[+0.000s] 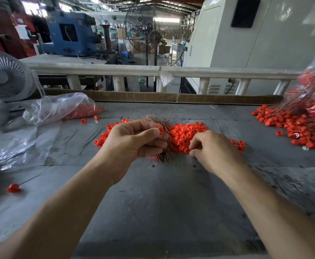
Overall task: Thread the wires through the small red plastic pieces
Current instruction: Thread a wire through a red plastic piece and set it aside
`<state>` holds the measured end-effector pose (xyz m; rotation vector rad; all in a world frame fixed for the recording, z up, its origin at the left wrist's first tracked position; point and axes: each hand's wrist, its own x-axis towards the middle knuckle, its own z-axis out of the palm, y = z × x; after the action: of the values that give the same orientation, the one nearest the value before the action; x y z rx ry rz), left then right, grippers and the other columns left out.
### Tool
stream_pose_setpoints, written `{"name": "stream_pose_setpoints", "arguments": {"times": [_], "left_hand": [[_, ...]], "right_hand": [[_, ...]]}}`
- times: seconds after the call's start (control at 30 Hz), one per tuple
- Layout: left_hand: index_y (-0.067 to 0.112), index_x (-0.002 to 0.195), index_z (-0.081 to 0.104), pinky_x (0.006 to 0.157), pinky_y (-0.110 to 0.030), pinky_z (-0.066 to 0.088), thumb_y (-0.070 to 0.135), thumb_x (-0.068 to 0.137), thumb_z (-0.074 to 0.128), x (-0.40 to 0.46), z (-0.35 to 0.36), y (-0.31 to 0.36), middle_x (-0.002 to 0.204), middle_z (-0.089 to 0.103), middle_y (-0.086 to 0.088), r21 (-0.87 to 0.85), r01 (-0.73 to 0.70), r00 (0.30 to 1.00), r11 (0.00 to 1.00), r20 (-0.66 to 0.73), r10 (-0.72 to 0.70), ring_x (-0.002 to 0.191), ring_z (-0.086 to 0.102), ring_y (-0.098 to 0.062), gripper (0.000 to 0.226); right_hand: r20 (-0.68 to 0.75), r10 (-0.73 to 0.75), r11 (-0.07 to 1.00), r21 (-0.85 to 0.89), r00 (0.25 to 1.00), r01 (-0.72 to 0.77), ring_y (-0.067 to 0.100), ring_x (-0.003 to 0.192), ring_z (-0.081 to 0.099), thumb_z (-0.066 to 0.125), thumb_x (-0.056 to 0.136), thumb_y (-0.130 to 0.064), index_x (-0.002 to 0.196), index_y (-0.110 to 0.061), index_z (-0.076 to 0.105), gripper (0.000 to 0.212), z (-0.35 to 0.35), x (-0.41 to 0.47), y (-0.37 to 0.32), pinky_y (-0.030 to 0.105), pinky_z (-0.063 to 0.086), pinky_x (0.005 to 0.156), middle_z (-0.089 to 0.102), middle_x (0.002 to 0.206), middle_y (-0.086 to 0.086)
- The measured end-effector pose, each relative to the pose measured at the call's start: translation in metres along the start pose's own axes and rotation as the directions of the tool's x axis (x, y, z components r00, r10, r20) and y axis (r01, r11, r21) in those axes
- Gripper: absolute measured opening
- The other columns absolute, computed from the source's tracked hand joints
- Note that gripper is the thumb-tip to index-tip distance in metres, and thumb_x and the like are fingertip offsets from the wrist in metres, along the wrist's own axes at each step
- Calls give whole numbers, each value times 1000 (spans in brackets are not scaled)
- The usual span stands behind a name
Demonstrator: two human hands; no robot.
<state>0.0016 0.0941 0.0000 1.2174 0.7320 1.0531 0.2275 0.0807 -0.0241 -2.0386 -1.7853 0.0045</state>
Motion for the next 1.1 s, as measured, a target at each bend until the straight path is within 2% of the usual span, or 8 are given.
{"name": "stream_pose_setpoints", "arguments": {"times": [0.13, 0.23, 0.37, 0.47, 0.57, 0.7, 0.83, 1.1], "left_hand": [[1, 106, 71, 71, -29, 62, 18, 79, 72, 0, 0, -1, 102, 76, -21, 5, -4, 1000, 1000, -1, 4, 83, 75, -24, 32], [3, 104, 71, 70, -29, 61, 18, 78, 73, 0, 0, -2, 102, 76, -21, 8, -6, 1000, 1000, -8, 6, 83, 75, -24, 31], [4, 100, 72, 69, -28, 61, 19, 77, 74, 1, 2, -4, 100, 76, -21, 11, -18, 1000, 1000, -7, 18, 82, 76, -24, 28], [5, 100, 73, 71, -29, 62, 20, 77, 74, 1, 2, -6, 100, 76, -21, 29, -20, 1000, 999, -2, 20, 83, 76, -25, 28], [7, 98, 75, 73, -31, 62, 21, 76, 75, 1, 4, -8, 96, 76, -22, 65, -24, 1000, 998, -10, 25, 84, 76, -28, 26], [7, 98, 75, 75, -32, 63, 21, 77, 74, 0, 5, -9, 93, 76, -22, 89, -38, 999, 995, 3, 37, 84, 76, -28, 26], [7, 98, 74, 77, -33, 63, 21, 78, 72, -1, 6, -9, 94, 77, -20, 105, -58, 998, 993, 5, 58, 84, 76, -27, 24], [21, 87, 81, 77, -34, 63, 22, 79, 73, -1, 7, -10, 90, 77, -16, 98, -77, 997, 992, 16, 76, 83, 75, -26, 11]], "right_hand": [[-86, 5, 972, 236, 996, 15, 7, 70, 61, 81, 85, -25, 79, -28, 68, 15, 0, 2, -2, 27, 44, 65, 66, 74, -14], [-49, 66, 800, 600, 997, -23, 8, 68, 65, 82, 85, -16, 88, -27, 72, 15, -1, 1, -7, 31, 53, 64, 71, 77, -6], [-50, 60, 661, 750, 997, -3, 1, 56, 63, 79, 87, -11, 86, -26, 74, 16, -6, -6, -15, 16, 48, 49, 71, 68, -13], [-32, 37, 507, 862, 999, 9, 8, 63, 67, 77, 86, 0, 87, -15, 71, 16, -12, -10, -26, 23, 56, 55, 71, 68, -5], [-56, 1, 434, 899, 998, 50, 12, 65, 69, 78, 83, 4, 83, -12, 70, 18, -15, -17, -38, 25, 59, 61, 72, 70, 2], [-135, -63, 486, 862, 989, 148, 7, 69, 71, 81, 81, 0, 82, -17, 73, 18, -17, -25, -49, 15, 54, 63, 76, 79, 1], [-190, -85, 589, 782, 978, 203, 9, 76, 73, 82, 83, -8, 85, -25, 77, 18, -15, -25, -48, 21, 58, 73, 76, 78, -9], [-282, -133, 646, 703, 950, 299, 4, 85, 69, 82, 83, -9, 86, -21, 79, 13, -10, -26, -47, 11, 48, 74, 74, 84, -10]]}}
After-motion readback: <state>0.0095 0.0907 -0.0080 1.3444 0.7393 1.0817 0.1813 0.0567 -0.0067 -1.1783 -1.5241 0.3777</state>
